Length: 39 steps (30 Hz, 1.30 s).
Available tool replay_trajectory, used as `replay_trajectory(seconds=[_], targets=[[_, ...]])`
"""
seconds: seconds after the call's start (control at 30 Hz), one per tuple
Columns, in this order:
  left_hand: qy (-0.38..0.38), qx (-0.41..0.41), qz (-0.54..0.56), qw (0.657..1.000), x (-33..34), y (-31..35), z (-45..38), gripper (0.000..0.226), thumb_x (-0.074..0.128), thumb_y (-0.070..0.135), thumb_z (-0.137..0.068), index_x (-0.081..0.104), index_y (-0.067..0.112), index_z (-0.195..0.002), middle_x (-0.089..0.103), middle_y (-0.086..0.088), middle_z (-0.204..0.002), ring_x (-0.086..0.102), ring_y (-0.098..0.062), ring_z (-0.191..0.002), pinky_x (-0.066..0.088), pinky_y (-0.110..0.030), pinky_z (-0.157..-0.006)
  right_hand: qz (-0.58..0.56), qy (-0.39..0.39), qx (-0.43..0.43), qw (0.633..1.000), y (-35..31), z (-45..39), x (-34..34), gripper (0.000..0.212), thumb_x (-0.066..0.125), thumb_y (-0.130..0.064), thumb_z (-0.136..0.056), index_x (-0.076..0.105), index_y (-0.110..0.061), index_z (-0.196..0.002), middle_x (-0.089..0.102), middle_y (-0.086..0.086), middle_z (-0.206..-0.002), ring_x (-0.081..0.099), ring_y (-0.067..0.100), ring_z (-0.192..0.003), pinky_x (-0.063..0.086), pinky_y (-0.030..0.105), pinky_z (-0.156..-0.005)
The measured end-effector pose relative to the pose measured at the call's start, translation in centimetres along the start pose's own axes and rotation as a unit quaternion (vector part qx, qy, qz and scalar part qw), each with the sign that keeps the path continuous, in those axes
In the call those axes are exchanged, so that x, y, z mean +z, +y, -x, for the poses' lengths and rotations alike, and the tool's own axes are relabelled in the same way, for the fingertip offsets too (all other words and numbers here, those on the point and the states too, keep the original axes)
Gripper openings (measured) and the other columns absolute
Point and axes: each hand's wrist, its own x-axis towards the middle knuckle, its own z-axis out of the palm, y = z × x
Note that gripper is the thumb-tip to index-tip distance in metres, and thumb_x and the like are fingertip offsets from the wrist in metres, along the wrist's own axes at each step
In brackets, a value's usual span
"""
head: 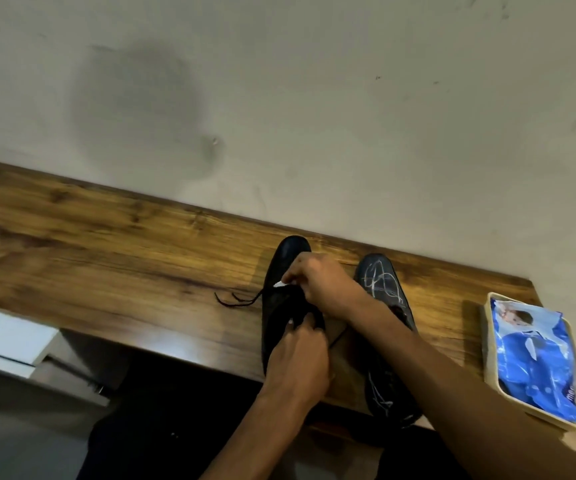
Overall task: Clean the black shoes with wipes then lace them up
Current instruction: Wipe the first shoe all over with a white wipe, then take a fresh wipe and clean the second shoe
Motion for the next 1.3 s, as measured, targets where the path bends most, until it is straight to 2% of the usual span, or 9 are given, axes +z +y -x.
replay_trajectory(seconds=[0.13, 0.33, 0.43, 0.57, 0.87, 1.0, 1.1, 1.23, 1.3], targets=[[-0.015, -0.002, -0.011, 1.0, -0.5, 0.2, 0.0, 0.032, 0.061, 0.02, -0.094, 0.058, 0.003, -0.12, 0.041, -0.011, -0.142, 0.05, -0.034, -0.122, 0.048, -0.041, -0.098, 0.083, -0.055, -0.062, 0.993, 2.0, -3.2, -0.7, 0.026, 0.062, -0.005, -0.093, 0.075, -0.011, -0.115, 0.068, 0.01, -0.116, 0.063, 0.027, -0.105, 0.047, 0.034, -0.085], [-0.025, -0.014, -0.004, 1.0, -0.7, -0.1, -0.4, 0.033, 0.06, 0.018, -0.095, 0.06, 0.003, -0.124, 0.042, -0.01, -0.143, 0.05, -0.034, -0.123, 0.051, -0.041, -0.095, 0.12, 0.039, 0.002, 0.992, 3.8, -8.5, 0.7, 0.025, 0.059, -0.007, -0.095, 0.074, -0.006, -0.114, 0.064, 0.017, -0.112, 0.061, 0.035, -0.103, 0.049, 0.041, -0.087], [-0.015, -0.013, 0.007, 1.0, -0.6, -0.2, -0.5, 0.031, 0.059, 0.018, -0.094, 0.061, 0.003, -0.122, 0.046, -0.011, -0.137, 0.054, -0.032, -0.118, 0.052, -0.039, -0.091, 0.143, -0.004, -0.027, 0.989, 2.2, -8.8, 1.3, 0.027, 0.062, -0.003, -0.092, 0.074, -0.009, -0.115, 0.067, 0.013, -0.116, 0.062, 0.031, -0.108, 0.05, 0.038, -0.089], [-0.029, -0.014, 0.007, 0.999, -0.8, -0.3, -0.3, 0.035, 0.063, 0.022, -0.094, 0.057, 0.004, -0.123, 0.046, -0.012, -0.136, 0.052, -0.032, -0.119, 0.05, -0.04, -0.094, 0.101, -0.102, -0.09, 0.986, 1.1, -6.0, 0.5, 0.029, 0.065, 0.002, -0.088, 0.077, -0.013, -0.11, 0.073, 0.004, -0.11, 0.065, 0.018, -0.105, 0.049, 0.026, -0.08], [-0.026, -0.039, -0.006, 0.999, -1.2, 0.7, 0.1, 0.025, 0.057, 0.017, -0.093, 0.06, 0.006, -0.115, 0.047, -0.011, -0.132, 0.053, -0.033, -0.115, 0.052, -0.04, -0.088, -0.1, -0.109, 0.026, 0.989, 2.7, 4.3, -5.1, 0.022, 0.066, -0.004, -0.093, 0.08, -0.02, -0.1, 0.074, -0.013, -0.099, 0.064, -0.007, -0.089, 0.046, 0.005, -0.078], [-0.023, -0.045, -0.022, 0.998, -1.1, 1.2, 0.1, 0.027, 0.059, 0.018, -0.093, 0.059, 0.008, -0.119, 0.048, -0.011, -0.133, 0.052, -0.032, -0.118, 0.05, -0.039, -0.091, -0.174, 0.006, 0.078, 0.982, 2.5, 10.7, -5.1, 0.024, 0.065, -0.006, -0.095, 0.078, -0.025, -0.1, 0.072, -0.018, -0.099, 0.065, -0.006, -0.093, 0.053, 0.014, -0.079], [0.003, -0.052, -0.061, 0.997, -1.0, 1.6, 0.0, 0.028, 0.058, 0.019, -0.095, 0.06, 0.01, -0.121, 0.05, -0.011, -0.134, 0.053, -0.031, -0.119, 0.05, -0.039, -0.092, -0.22, 0.124, 0.106, 0.962, 1.6, 14.2, -5.7, 0.022, 0.067, -0.006, -0.093, 0.078, -0.023, -0.099, 0.073, -0.016, -0.098, 0.067, -0.005, -0.091, 0.05, 0.011, -0.074], [0.129, -0.021, -0.072, 0.989, -1.7, 3.1, 0.8, 0.036, 0.05, 0.035, -0.099, 0.055, 0.011, -0.126, 0.056, -0.007, -0.126, 0.052, -0.023, -0.114, 0.046, -0.032, -0.093, -0.402, 0.291, 0.169, 0.852, 2.3, 17.5, -6.9, 0.021, 0.067, 0.0, -0.093, 0.077, -0.017, -0.1, 0.078, -0.006, -0.099, 0.072, 0.006, -0.094, 0.053, 0.016, -0.078], [0.209, 0.027, -0.025, 0.977, -1.9, 4.2, 1.6, 0.034, 0.046, 0.042, -0.099, 0.055, 0.015, -0.118, 0.058, -0.003, -0.112, 0.052, -0.017, -0.105, 0.046, -0.028, -0.087, -0.483, 0.32, 0.212, 0.788, 3.6, 18.5, -6.6, 0.021, 0.065, 0.003, -0.093, 0.075, -0.011, -0.104, 0.078, 0.001, -0.1, 0.072, 0.011, -0.093, 0.054, 0.02, -0.077]])
